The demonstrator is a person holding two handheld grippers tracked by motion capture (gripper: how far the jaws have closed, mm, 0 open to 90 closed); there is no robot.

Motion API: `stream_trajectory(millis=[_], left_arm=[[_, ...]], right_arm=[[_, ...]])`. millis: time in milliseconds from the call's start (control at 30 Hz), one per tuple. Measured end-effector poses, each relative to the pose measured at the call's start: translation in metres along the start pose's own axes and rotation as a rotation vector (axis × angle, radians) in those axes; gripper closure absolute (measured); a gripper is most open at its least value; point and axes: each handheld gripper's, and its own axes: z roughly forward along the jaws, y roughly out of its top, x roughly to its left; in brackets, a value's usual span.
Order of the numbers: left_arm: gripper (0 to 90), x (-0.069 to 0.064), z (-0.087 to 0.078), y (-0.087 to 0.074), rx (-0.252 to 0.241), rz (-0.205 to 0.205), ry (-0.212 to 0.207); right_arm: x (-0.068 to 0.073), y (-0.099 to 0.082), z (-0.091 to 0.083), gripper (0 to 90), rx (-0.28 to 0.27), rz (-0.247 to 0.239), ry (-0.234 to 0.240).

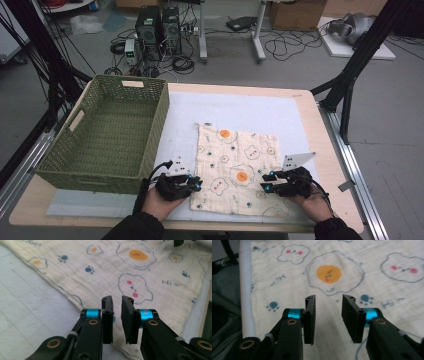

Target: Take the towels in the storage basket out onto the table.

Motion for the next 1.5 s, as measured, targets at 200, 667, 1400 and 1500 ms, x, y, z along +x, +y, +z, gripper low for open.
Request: stream_trajectory(millis=[200, 667, 1400, 1500], left_arm=[[67.2, 0.011, 0.007, 0.002, -0.043, -0.018, 0.014], [55.2, 0.017, 0.004, 0.003, -0.116, -0.045, 0.001], [52.3, 0.014, 0.005, 0.004, -0.111, -0.020, 0.002], [52.3, 0.014, 0.006, 0.004, -0.111, -0.022, 0.002]], right_arm=[[-0.011, 0.002, -0.003, 52.3, -0.030, 0.037, -0.046], [-0.014, -0.008, -0.015, 38.6, -0.112, 0.098, -0.097], [-0.011, -0.010, -0.015, 36.5, -0.098, 0.088, -0.097], [-0.011, -0.011, -0.012, 37.0, -0.068, 0.088, -0.107]])
